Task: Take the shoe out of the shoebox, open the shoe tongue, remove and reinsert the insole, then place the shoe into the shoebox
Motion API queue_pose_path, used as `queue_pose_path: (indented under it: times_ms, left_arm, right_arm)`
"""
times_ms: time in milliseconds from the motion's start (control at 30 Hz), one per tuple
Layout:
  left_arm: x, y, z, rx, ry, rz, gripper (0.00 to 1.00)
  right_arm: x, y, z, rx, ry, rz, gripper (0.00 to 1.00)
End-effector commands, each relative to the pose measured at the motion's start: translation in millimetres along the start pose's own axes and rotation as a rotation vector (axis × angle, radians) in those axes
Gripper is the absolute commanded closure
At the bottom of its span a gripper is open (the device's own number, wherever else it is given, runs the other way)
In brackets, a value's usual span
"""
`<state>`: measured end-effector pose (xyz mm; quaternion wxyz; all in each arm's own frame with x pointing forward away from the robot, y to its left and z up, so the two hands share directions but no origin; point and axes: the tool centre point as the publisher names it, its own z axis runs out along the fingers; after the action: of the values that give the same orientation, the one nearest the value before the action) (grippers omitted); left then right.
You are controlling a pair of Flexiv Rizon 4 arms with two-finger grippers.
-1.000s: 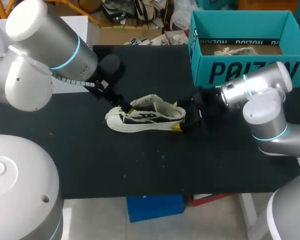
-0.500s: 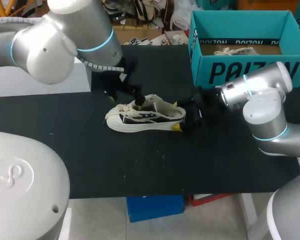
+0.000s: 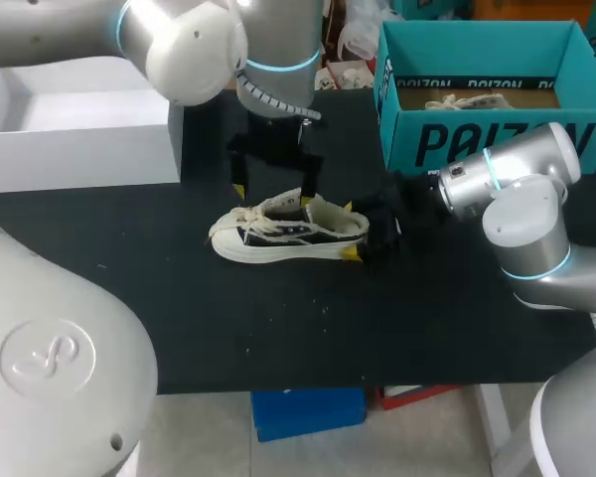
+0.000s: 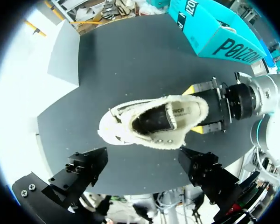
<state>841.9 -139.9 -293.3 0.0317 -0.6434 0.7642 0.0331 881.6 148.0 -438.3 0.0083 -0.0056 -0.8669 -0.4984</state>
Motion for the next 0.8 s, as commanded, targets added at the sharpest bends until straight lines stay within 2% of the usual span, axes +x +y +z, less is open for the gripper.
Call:
queue_pose_path:
  times_ms: [33, 400, 800]
  left_arm:
    - [16.4, -13, 15, -0.285, -0.356, -0.140, 0.00]
    - [36.7, -28, 28, -0.224, -0.426, -0.138, 0.00]
    - [35.7, -23, 46, -0.128, -0.428, -0.172, 0.00]
  right_arm:
    - [-1.2, -0.6, 3, 0.002, 0.001, 0.001, 1.00]
    - [-1.2, -0.6, 3, 0.002, 0.001, 0.001, 1.00]
    - [-1.2, -0.6, 3, 0.002, 0.001, 0.001, 1.00]
